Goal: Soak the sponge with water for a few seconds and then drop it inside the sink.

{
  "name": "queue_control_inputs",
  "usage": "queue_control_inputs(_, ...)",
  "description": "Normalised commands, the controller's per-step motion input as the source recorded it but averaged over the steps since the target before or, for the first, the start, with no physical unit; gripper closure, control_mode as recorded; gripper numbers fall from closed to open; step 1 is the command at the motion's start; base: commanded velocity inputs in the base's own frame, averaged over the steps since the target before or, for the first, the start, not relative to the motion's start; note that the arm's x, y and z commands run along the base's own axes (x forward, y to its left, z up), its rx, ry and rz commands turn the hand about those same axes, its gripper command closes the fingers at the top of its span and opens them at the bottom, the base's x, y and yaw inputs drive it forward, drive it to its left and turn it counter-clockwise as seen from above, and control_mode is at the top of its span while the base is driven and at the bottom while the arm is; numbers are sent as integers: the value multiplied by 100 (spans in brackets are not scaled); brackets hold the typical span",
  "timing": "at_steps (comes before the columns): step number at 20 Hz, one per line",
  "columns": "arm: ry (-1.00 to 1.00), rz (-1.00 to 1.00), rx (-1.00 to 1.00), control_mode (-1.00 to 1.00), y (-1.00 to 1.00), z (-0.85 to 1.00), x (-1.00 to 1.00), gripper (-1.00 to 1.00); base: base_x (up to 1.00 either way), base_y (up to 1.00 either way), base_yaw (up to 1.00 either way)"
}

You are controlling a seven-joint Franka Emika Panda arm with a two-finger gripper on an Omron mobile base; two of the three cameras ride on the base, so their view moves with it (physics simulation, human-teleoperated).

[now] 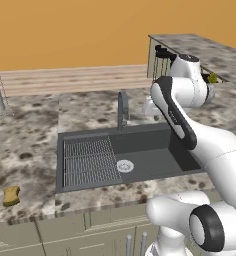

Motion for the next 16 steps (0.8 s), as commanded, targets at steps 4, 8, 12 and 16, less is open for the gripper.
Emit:
queue_control_inputs(4, -1, 0, 0, -100, 9, 0, -4, -100, 0, 0, 0)
queue_control_inputs(8, -4, 3, 0, -100, 12, 0, -22, -100, 0, 0, 0)
queue_control_inputs(12, -5, 6, 0, -100, 1, -6, -8, -100, 0, 0, 0)
queue_control_inputs(16, -6, 13, 0, -100, 0, 0, -20, -100, 0, 0, 0)
